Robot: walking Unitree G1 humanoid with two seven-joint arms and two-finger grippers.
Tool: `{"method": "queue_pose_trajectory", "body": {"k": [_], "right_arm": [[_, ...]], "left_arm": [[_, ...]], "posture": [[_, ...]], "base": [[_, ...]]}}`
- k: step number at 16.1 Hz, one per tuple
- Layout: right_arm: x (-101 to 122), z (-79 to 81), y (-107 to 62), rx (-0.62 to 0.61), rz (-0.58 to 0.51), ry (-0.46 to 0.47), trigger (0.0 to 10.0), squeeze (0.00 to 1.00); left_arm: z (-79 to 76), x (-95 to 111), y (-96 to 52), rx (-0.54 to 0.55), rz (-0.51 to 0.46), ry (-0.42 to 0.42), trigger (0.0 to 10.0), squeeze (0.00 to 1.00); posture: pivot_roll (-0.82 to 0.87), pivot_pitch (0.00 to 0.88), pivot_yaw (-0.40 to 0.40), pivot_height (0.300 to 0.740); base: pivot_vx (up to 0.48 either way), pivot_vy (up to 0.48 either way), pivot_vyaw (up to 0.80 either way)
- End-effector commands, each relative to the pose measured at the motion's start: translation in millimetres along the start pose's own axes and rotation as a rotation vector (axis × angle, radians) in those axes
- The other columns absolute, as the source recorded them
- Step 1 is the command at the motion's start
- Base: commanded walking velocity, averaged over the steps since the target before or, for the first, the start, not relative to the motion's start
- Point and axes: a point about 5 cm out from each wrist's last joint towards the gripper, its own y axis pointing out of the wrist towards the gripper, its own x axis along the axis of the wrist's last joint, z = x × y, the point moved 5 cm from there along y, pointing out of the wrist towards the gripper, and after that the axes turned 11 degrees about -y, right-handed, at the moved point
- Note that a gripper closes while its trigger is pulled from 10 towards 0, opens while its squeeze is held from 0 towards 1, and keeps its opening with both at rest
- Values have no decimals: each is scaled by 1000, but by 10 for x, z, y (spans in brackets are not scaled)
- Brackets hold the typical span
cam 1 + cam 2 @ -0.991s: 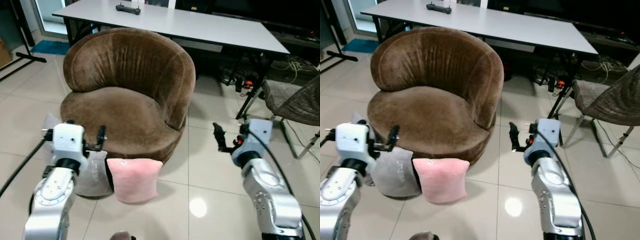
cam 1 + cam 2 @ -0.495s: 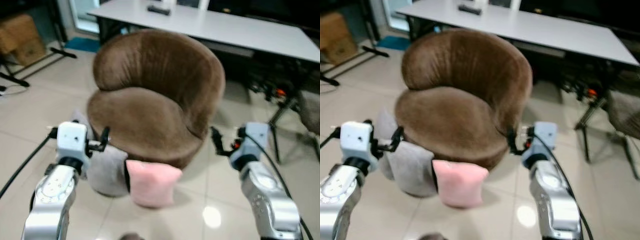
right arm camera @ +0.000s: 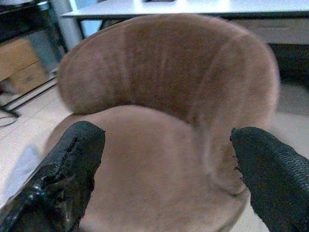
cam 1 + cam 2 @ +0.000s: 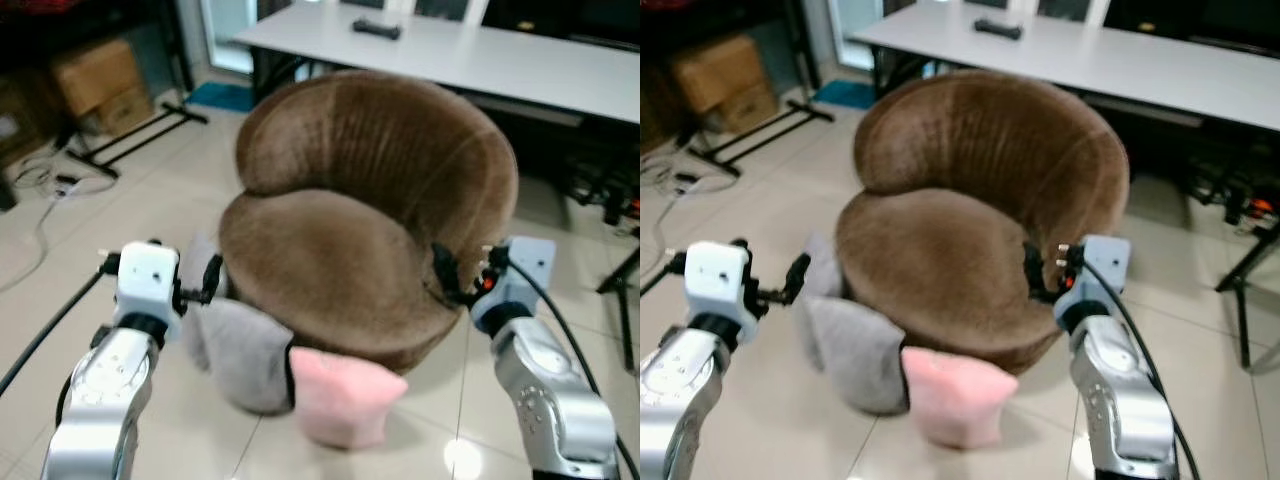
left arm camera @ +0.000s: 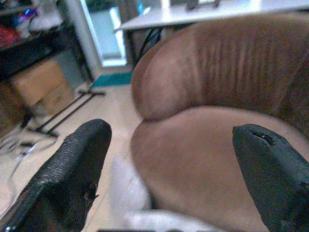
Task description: Move the pillow to the sofa from floor
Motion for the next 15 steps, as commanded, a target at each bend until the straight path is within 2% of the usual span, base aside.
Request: {"method": "queue_pose_trajectory", "body": {"k": [1, 3, 5, 7, 10, 12, 15], "right_arm": [[-45, -150, -34, -57, 15, -4, 10000, 0], [-35, -151, 0, -68, 13, -3, 10000, 0], [23, -56, 27, -29, -8, -29, 10000, 0], [31, -84, -21, -30, -8, -15, 10000, 0], [16, -166, 10, -73, -2, 24, 10000, 0], [17, -125, 36, -52, 5, 43, 10000, 0], [7, -104, 36, -48, -1, 41, 10000, 0]], "left_arm": [[-106, -7, 20, -36, 1, -1, 10000, 0], [-104, 33, 39, -33, -10, 3, 10000, 0], [-83, -18, -3, -26, 9, 0, 10000, 0], [-123, -73, -18, -34, 19, -2, 10000, 0], [-129, -108, -42, -16, 22, 40, 10000, 0], [-122, -90, -87, -10, 15, 17, 10000, 0], [-99, -20, -60, 2, -21, 28, 10000, 0]], "posture": [[72, 0, -15, 740], [87, 0, -30, 740], [63, 0, -20, 740], [54, 0, -35, 740], [56, 0, -49, 740], [68, 0, -54, 740], [70, 0, -57, 705]], "base": [[341, 0, 0], [341, 0, 0], [322, 0, 0], [0, 0, 0], [0, 0, 0], [0, 0, 0], [0, 0, 0]]}}
